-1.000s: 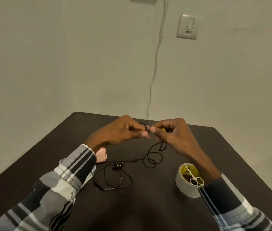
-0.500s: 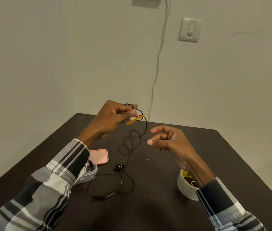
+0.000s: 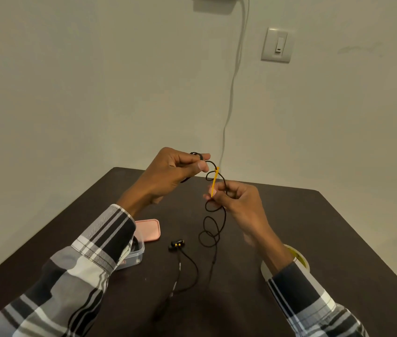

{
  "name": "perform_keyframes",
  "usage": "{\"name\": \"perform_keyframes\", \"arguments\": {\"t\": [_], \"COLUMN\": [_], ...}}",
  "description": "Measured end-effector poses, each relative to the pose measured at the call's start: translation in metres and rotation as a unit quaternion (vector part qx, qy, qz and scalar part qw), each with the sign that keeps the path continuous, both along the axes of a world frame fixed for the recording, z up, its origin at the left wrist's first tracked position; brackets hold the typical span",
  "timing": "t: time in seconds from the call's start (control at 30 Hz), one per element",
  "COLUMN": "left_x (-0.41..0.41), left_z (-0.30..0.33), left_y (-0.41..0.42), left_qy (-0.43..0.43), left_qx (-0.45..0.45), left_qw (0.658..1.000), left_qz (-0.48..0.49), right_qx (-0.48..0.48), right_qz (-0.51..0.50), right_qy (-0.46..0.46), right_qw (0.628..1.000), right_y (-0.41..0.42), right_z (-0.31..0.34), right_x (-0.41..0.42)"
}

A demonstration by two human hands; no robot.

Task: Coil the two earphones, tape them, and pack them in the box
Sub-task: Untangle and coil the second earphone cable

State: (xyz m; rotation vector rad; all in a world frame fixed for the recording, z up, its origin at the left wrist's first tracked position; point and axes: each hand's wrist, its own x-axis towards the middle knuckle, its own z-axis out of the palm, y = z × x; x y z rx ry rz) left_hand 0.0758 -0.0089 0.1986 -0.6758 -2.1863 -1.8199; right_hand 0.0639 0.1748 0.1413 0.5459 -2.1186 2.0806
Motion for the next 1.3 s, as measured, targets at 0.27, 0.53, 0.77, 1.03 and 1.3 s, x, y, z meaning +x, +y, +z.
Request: {"name": "perform_keyframes", "arguments": {"t": [0.27,0.53,0.77,1.03,1.3], "left_x": [-0.001,0.005,0.013,0.008,0.015], "left_z": [-0.002,0.001,0.009,0.014,0.003], "left_y": [-0.010,-0.012,-0.013,-0.020,-0.019], "left_qy": [0.000,-0.054,-0.065,-0.046,-0.080], "left_qx": [0.014,0.011,0.030,0.058,0.034], "left_qw": [1.000,0.998,0.995,0.997,0.982], "left_qz": [0.014,-0.018,-0.071,-0.025,-0.169], "right_qx": [-0.091,0.006,0.154,0.255,0.097], "right_qz": [-0.021,-0.050,-0.015,0.035,-0.068], "right_qy": [-0.007,0.027,0.088,0.176,0.129], "right_qw": [0.996,0.998,0.984,0.950,0.985], "right_y": [0.012,0.024,0.029,0.029,0.031], "right_z": [0.005,0.001,-0.005,-0.014,0.001], "right_x": [0.002,-0.015,-0.028,-0.023,-0.038]}}
